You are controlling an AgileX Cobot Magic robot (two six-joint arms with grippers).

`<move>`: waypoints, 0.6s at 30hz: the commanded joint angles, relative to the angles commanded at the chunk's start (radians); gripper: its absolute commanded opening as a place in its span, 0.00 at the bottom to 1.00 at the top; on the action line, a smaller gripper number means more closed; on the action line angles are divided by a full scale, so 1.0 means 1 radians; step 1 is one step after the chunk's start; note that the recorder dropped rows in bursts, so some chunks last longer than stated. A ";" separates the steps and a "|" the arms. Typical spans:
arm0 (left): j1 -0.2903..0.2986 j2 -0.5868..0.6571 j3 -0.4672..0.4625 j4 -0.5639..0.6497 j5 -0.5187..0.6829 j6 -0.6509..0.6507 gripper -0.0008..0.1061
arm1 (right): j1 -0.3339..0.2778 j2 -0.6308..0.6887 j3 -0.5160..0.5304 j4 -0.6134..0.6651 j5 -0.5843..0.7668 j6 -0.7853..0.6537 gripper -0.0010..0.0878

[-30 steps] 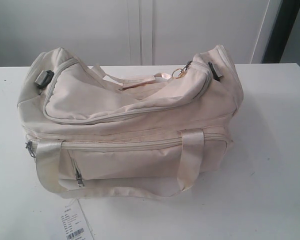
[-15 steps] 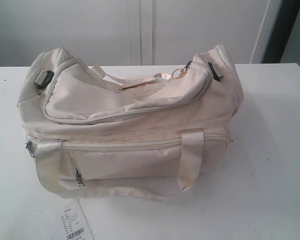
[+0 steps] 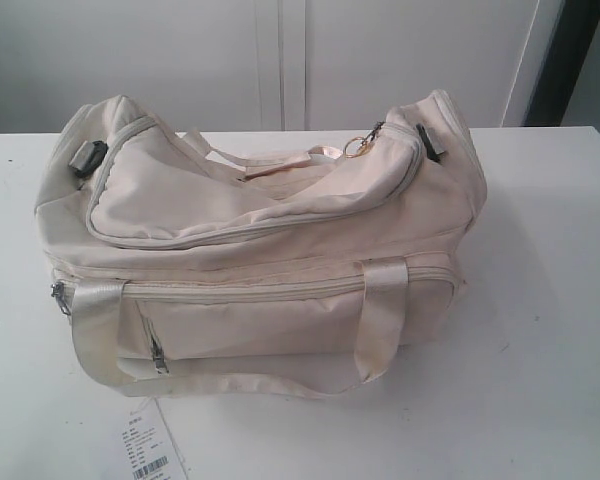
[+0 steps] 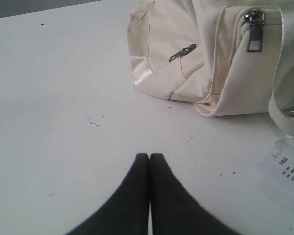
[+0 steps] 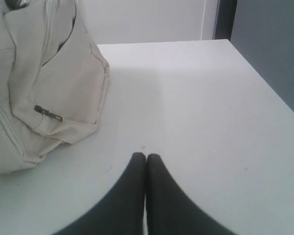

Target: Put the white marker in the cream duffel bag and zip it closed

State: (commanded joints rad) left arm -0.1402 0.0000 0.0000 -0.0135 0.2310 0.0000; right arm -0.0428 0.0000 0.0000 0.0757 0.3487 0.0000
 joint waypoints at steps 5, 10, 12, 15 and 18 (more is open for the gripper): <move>0.000 0.000 0.000 0.000 0.000 0.000 0.01 | 0.000 0.000 0.000 -0.025 -0.008 0.000 0.01; 0.000 0.000 0.000 0.000 0.000 0.000 0.01 | 0.000 0.000 0.000 -0.039 -0.006 0.000 0.01; 0.000 0.000 0.000 0.000 0.000 0.000 0.01 | 0.000 0.000 0.000 -0.039 -0.002 0.000 0.01; 0.000 0.000 0.000 0.000 0.000 0.000 0.01 | 0.000 0.000 0.000 -0.039 0.000 0.000 0.01; 0.000 0.000 0.000 0.000 0.000 0.000 0.01 | 0.000 0.000 0.000 -0.039 0.000 0.000 0.01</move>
